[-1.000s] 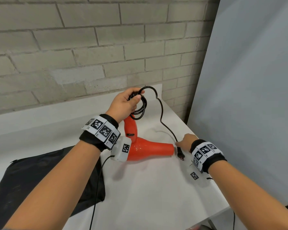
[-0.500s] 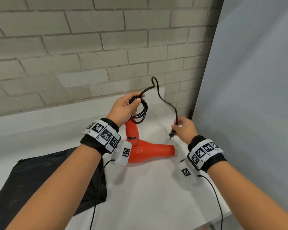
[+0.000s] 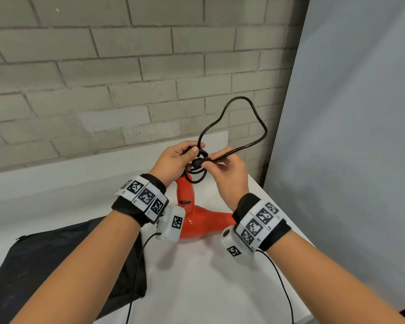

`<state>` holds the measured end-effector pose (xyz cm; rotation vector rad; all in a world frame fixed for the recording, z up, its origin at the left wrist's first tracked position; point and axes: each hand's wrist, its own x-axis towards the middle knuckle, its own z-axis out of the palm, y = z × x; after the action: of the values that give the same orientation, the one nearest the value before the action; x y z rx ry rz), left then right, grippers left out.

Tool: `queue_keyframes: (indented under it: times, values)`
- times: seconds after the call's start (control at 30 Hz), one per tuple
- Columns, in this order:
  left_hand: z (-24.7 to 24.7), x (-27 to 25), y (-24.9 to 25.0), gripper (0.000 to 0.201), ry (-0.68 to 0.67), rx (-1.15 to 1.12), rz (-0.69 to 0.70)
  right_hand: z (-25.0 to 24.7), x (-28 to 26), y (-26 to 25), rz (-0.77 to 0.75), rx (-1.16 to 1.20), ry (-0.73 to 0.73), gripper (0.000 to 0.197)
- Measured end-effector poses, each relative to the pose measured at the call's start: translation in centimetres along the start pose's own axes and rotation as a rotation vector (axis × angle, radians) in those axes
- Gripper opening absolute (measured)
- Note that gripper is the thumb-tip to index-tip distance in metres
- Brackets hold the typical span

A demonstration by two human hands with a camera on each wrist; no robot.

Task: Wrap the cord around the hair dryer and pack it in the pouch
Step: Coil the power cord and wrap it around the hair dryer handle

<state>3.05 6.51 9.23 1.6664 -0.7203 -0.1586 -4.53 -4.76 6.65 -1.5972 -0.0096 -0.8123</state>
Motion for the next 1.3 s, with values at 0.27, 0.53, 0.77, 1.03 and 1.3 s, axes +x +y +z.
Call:
queue_keyframes:
  times: [0.27, 0.53, 0.77, 1.03, 1.3]
  values:
    - [0.7, 0.0, 0.3, 0.023, -0.072, -0.008, 0.02, 1.7, 1.8, 1.6, -0.055, -0.28, 0.066, 0.035]
    - [-0.6, 0.9, -0.9, 0.023, -0.017, -0.069, 0.034, -0.5, 3.6, 2.6, 0.049, -0.463, -0.531, 0.019]
    - [-1.9, 1.0, -1.1, 0.027, 0.012, -0.19, -0.026, -6.4, 3.5, 8.0, 0.452, -1.033, -0.696, 0.023]
    - [-1.5, 0.9, -1.0, 0.027, 0.046, -0.222, -0.052, -5.8, 2.5, 8.5, 0.558, -1.467, -0.882, 0.039]
    - [-0.7, 0.8, -0.5, 0.034, -0.038, -0.151, 0.0, 0.0, 3.3, 4.0, 0.137, -0.373, -0.701, 0.04]
